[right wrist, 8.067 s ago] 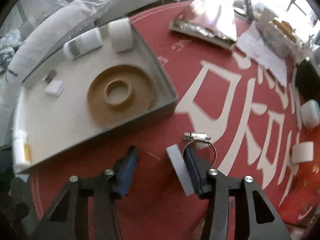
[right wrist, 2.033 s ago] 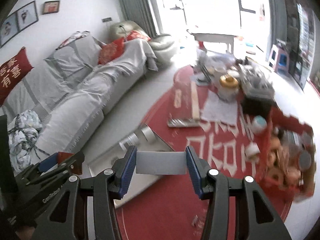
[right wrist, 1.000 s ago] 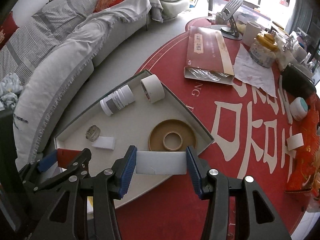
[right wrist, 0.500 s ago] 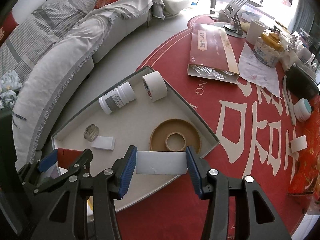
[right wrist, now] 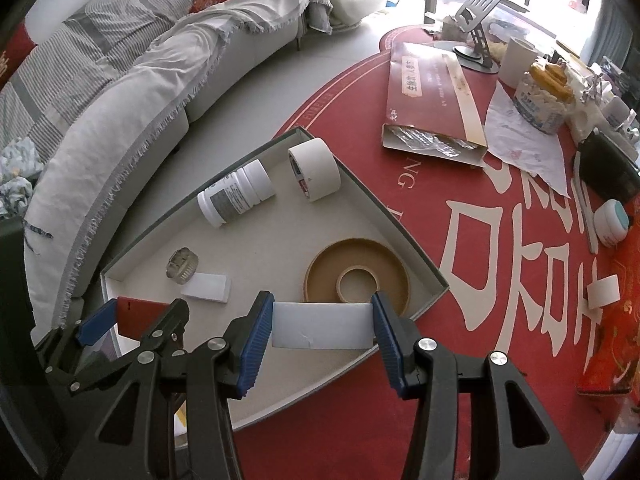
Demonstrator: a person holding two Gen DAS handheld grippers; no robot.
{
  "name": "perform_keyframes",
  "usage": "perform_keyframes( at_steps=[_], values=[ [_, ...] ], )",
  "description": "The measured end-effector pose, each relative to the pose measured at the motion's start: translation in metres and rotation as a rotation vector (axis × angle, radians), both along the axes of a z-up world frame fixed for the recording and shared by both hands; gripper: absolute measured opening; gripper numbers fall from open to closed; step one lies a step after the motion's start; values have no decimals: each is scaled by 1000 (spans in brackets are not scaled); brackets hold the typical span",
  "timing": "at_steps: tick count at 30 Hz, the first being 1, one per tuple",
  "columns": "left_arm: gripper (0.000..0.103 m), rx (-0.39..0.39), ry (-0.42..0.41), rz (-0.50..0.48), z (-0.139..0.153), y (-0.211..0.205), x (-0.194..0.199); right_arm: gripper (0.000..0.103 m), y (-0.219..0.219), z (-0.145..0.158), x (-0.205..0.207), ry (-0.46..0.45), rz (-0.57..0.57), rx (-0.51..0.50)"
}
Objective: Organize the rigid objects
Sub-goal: 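Carry the red block and white card over the box lid, then open both tools to drop the red block and white card into the lid, then move the right tool to the white tape roll on the rug and grasp it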
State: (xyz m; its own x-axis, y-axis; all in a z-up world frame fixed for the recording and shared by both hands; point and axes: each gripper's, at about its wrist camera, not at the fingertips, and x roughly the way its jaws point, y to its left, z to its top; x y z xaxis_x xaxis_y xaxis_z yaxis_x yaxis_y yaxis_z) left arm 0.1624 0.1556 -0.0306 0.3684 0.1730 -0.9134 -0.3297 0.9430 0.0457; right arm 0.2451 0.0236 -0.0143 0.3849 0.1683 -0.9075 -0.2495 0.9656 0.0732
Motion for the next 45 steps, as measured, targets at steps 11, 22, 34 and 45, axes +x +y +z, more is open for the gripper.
perform_keyframes(
  at_steps=[11, 22, 34, 45],
  values=[
    [73, 0, 6, 5, -4, 2, 4, 51, 3, -4, 6, 3, 8, -1],
    [74, -31, 29, -37, -21, -2, 8, 51, 7, -20, 15, 32, 28, 15],
    [86, -72, 29, -62, -15, -14, 2, 93, -22, 2, -1, -71, 35, -1],
    [86, -196, -113, -13, 50, -18, -42, 93, -170, 5, 8, -175, -443, -152]
  ],
)
